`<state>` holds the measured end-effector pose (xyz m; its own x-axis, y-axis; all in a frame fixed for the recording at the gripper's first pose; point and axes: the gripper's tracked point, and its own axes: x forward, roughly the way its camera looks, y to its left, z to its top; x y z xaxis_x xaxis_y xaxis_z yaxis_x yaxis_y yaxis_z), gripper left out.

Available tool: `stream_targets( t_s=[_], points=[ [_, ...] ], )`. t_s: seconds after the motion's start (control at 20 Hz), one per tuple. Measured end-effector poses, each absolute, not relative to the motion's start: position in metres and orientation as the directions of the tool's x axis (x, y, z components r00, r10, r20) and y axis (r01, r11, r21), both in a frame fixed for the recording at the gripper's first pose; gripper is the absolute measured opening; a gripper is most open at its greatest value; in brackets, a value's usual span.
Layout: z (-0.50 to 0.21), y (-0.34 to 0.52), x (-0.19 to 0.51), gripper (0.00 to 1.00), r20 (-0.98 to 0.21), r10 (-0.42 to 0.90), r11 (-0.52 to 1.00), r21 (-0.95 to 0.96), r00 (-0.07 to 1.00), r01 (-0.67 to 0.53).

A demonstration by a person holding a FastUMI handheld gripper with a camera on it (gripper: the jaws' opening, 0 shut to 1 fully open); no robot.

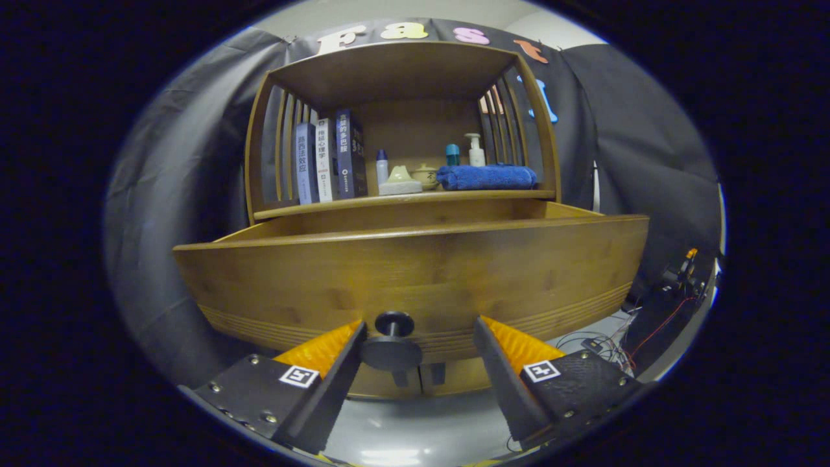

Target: Pull open the drawer, take out the items inside it, and place them on the countertop above the cabinet.

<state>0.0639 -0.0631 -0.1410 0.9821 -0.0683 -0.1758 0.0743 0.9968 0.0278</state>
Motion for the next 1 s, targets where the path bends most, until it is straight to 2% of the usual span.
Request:
stream_targets(
  t_s=[0.25,0.55,1.0],
  points=[
    [-0.147,-0.053,0.097,0.99,-0.224,-0.02,0.996,0.083,0.974,0.039],
    [-0.143,-0.051,0.159,0.99,-0.229,-0.066,0.998,-0.031,0.971,0.06],
    [-0.142,-0.048,0.214,0.99,-0.232,-0.066,0.998,0.0,0.97,0.068]
  ],
)
